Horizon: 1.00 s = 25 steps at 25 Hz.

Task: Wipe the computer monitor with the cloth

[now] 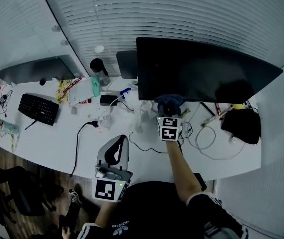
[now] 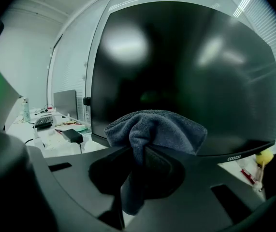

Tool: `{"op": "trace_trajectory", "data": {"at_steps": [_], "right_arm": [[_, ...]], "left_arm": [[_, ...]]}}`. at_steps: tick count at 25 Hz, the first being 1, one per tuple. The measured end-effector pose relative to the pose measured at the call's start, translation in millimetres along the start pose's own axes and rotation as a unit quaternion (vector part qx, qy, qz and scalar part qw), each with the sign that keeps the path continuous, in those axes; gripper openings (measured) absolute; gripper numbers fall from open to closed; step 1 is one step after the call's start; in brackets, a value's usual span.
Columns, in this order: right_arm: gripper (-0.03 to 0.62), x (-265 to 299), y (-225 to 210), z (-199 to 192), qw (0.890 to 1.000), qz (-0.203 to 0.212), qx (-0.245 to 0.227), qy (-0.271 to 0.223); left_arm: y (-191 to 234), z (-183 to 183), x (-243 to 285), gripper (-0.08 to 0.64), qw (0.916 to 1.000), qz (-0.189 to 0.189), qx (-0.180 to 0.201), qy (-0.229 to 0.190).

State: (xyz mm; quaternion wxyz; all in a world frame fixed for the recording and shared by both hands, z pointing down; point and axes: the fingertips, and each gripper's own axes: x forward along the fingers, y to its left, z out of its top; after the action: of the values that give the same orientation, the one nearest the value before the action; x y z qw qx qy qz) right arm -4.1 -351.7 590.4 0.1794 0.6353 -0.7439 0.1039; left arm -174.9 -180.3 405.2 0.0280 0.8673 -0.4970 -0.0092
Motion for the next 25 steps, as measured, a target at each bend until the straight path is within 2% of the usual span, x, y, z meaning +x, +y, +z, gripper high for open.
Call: {"op": "trace_trajectory", "data": {"at_steps": [6, 12, 17, 25], "right_arm": [[0.046, 11, 43, 7, 0.999, 0.037, -0.009, 0.001], [0.046, 18, 80, 15, 0.998, 0.069, -0.012, 0.005], [0.046, 19, 112, 29, 0.993, 0.108, -0.043, -0.004], [0.046, 12, 114, 55, 0.992, 0.110, -0.053, -0.033]], "left_arm": [[21, 4, -12, 0.005, 0.9996, 0.029, -0.005, -0.003], [30, 5, -22, 0.005, 0.9991, 0.038, -0.013, -0.015], [33, 10, -25, 0.005, 0.9985, 0.046, -0.016, -0.026], [39, 10, -33, 0.005, 0.9982, 0.050, -0.015, -0.031]]}}
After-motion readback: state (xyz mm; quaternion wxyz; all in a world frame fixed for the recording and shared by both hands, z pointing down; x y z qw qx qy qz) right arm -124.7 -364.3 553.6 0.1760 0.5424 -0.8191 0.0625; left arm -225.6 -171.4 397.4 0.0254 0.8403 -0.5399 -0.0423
